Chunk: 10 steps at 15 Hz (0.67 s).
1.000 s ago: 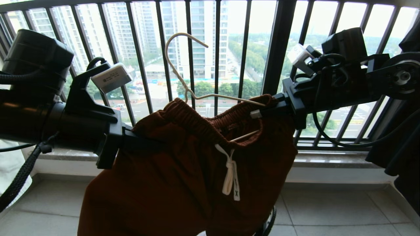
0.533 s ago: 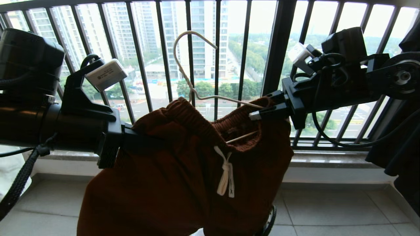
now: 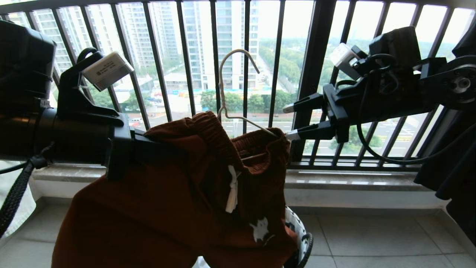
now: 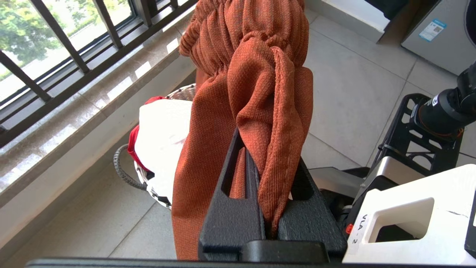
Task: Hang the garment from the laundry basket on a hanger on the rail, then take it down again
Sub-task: Hang the clothes rack on the clothesline
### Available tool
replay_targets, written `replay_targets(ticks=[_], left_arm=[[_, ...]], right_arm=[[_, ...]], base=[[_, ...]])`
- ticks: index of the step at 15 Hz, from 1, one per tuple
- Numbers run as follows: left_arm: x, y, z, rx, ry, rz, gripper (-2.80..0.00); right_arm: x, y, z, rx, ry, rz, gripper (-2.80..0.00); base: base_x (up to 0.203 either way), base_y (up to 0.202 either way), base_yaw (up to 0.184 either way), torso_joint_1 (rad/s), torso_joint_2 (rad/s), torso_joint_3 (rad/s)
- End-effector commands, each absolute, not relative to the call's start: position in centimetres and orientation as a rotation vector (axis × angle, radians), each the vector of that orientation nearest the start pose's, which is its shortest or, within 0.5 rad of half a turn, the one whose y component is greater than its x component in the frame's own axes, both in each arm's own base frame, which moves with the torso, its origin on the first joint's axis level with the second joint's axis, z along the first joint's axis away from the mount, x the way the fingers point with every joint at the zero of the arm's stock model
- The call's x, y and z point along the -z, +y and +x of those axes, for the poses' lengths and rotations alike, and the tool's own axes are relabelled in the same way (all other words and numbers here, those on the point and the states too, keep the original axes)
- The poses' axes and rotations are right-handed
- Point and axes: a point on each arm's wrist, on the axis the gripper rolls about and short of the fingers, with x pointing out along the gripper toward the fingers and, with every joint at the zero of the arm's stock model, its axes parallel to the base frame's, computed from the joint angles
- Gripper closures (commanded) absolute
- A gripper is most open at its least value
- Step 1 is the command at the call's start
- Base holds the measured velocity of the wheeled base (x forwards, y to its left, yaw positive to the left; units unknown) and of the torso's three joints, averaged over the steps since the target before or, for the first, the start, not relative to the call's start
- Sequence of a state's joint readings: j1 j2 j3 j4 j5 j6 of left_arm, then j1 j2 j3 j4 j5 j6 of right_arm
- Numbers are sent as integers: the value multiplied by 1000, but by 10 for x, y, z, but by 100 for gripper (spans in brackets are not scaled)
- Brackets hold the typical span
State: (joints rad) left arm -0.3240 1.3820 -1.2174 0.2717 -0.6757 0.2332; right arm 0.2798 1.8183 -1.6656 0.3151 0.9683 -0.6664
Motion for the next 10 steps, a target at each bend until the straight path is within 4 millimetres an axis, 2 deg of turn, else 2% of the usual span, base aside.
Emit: replay_targets(ticks=[1,5,7,10], left_arm=[[-305,-74,194,1002,308,118,0],[-315,-58,176,923,295,41,0],[-319,-49,166,881,290,-1,0],[-323,-43,160,830,278,-20,0]], right_arm=[[-314,104,313,-1293,44,-351,-280],[-337,85,284,-1227,152,-143,-280],[-334,73,265,-1174,221,-57,-280],[-313,62,250,-950,371,36,-280]], base=[[0,0,0,0,0,0],[0,0,0,0,0,0],[0,0,0,0,0,0],[0,0,0,0,0,0]])
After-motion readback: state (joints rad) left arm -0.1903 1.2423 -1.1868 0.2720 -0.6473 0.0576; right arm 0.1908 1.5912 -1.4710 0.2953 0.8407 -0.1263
